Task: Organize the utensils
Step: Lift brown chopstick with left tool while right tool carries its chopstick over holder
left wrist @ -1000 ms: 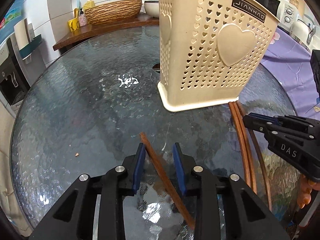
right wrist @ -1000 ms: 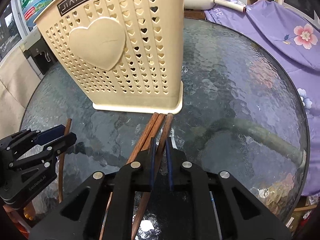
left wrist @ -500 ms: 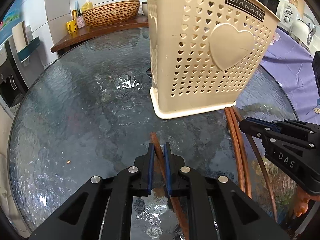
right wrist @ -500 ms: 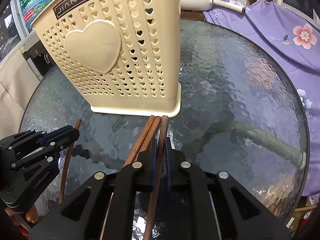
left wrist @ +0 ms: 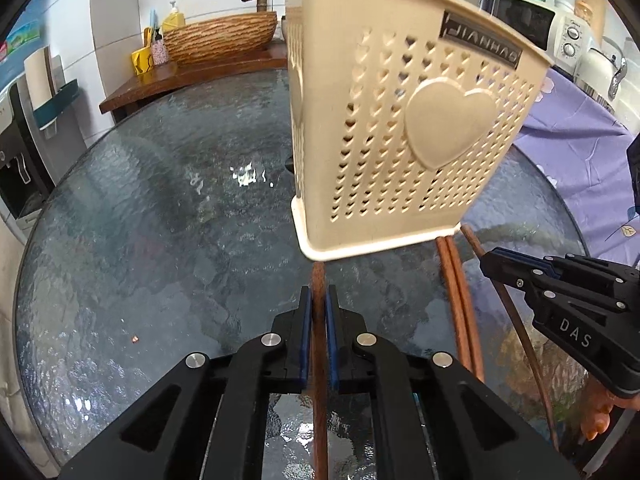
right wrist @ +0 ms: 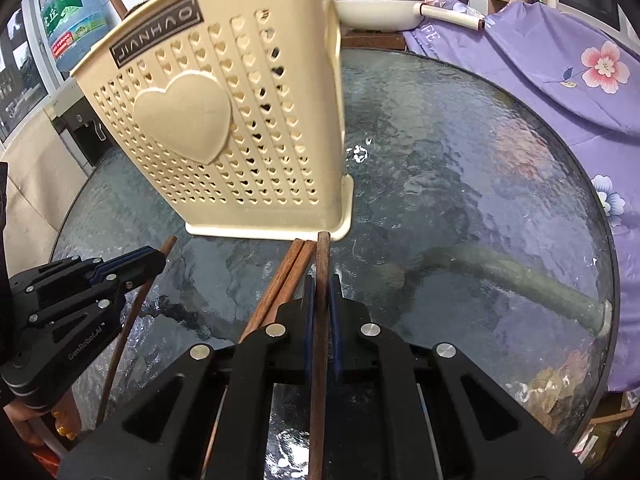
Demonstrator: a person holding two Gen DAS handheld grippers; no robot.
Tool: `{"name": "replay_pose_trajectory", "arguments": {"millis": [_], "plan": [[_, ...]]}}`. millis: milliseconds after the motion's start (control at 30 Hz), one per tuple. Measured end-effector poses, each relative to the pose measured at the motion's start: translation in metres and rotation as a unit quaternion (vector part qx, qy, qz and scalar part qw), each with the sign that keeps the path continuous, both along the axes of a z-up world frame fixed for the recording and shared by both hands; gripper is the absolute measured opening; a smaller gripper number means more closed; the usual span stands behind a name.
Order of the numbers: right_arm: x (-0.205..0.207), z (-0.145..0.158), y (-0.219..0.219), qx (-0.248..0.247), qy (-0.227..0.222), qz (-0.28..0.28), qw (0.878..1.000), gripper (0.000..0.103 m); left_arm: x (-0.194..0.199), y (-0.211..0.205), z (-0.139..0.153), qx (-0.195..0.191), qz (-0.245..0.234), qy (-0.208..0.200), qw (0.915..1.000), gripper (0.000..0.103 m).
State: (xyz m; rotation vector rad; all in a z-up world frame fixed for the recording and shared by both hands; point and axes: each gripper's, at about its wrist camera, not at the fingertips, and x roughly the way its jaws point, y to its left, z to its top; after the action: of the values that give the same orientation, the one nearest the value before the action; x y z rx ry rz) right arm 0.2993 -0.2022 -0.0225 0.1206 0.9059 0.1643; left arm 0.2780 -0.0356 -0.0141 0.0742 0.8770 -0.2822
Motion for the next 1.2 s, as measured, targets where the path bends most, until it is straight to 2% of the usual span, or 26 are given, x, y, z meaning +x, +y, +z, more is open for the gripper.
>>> {"name": "replay_pose_trajectory", "arguments": {"millis": [133, 300, 600, 767, 900, 1200], "plan": [[-0.005, 0.010, -0.009, 0.033, -0.010, 0.002, 0.999, 0.008, -0.008, 0.001, 0.013, -0.013, -0.004, -0.019, 0.9997, 0.007], [-0.017, 0.033, -0.019, 0.056, -0.043, 0.008, 0.997, 0.008, -0.018, 0.005, 0.033, -0.033, -0.010, -0.043, 0.9985, 0.007], [-0.050, 0.089, -0.034, 0.104, -0.109, 0.032, 0.988, 0.008, -0.045, 0.012, 0.086, -0.064, -0.023, -0.105, 0.9922, 0.007], [-0.078, 0.125, -0.033, 0.096, -0.155, 0.057, 0.982, 0.008, -0.061, 0.012, 0.117, -0.070, -0.035, -0.144, 0.9865, 0.007], [-0.101, 0.149, -0.035, 0.094, -0.181, 0.075, 0.976, 0.008, -0.070, 0.013, 0.131, -0.072, -0.045, -0.159, 0.9837, 0.007], [-0.113, 0.172, -0.038, 0.089, -0.198, 0.093, 0.972, 0.007, -0.078, 0.014, 0.150, -0.069, -0.053, -0.179, 0.9800, 0.007]]}}
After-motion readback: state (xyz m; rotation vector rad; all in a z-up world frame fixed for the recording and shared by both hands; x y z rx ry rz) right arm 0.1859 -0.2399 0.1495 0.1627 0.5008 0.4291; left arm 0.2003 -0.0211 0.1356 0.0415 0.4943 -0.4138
